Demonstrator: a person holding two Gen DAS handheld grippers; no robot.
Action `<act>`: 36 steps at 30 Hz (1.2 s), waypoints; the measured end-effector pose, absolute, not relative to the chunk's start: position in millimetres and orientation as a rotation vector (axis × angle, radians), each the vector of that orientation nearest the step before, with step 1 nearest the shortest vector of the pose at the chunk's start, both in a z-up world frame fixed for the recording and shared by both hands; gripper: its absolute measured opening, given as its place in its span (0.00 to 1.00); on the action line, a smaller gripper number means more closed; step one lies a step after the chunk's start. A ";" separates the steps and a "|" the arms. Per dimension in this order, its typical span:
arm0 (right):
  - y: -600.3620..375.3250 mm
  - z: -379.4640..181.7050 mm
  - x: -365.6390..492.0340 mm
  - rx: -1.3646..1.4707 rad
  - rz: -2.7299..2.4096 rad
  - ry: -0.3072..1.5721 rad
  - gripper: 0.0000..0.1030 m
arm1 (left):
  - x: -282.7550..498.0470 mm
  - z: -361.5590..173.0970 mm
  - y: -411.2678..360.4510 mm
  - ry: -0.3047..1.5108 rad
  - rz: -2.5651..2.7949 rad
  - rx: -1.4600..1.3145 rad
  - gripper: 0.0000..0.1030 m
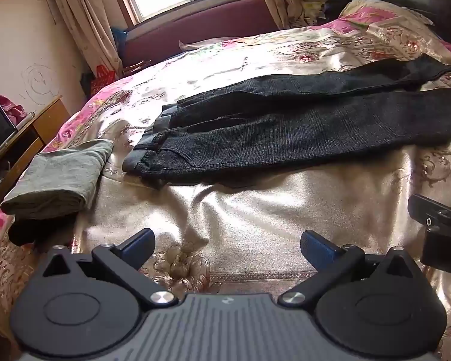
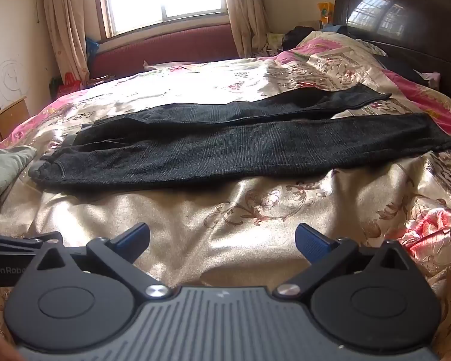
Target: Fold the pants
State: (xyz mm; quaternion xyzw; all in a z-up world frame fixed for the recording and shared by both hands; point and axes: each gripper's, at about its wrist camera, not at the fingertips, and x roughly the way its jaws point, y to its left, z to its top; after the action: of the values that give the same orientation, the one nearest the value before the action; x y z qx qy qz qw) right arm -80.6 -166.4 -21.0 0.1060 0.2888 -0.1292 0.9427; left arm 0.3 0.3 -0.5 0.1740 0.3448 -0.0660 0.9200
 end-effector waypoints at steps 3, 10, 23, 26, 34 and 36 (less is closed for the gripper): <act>-166.2 -20.3 -81.3 0.216 -0.264 0.586 0.99 | 1.2 -2.7 1.5 0.720 -0.131 0.354 1.00; -167.3 -24.1 -79.2 0.216 -0.260 0.600 0.99 | 4.1 -4.5 4.2 0.734 -0.131 0.335 1.00; -161.8 -21.1 -80.4 0.193 -0.246 0.602 0.99 | 2.0 2.7 4.8 0.728 -0.134 0.326 1.00; -162.4 -19.4 -81.6 0.199 -0.238 0.594 0.99 | 1.4 7.2 6.2 0.719 -0.133 0.322 1.00; -162.8 -8.1 -88.0 0.202 -0.229 0.528 0.99 | 0.6 28.9 5.4 0.677 -0.138 0.301 1.00; -163.4 -4.9 -90.0 0.208 -0.227 0.505 0.99 | -1.4 31.9 3.6 0.668 -0.143 0.306 1.00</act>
State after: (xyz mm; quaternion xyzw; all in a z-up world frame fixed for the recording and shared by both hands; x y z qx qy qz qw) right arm -90.0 -163.4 -4.9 0.1023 0.2488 -0.1116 0.9566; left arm -1.4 3.6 31.9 0.1495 0.3265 -0.0700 0.9307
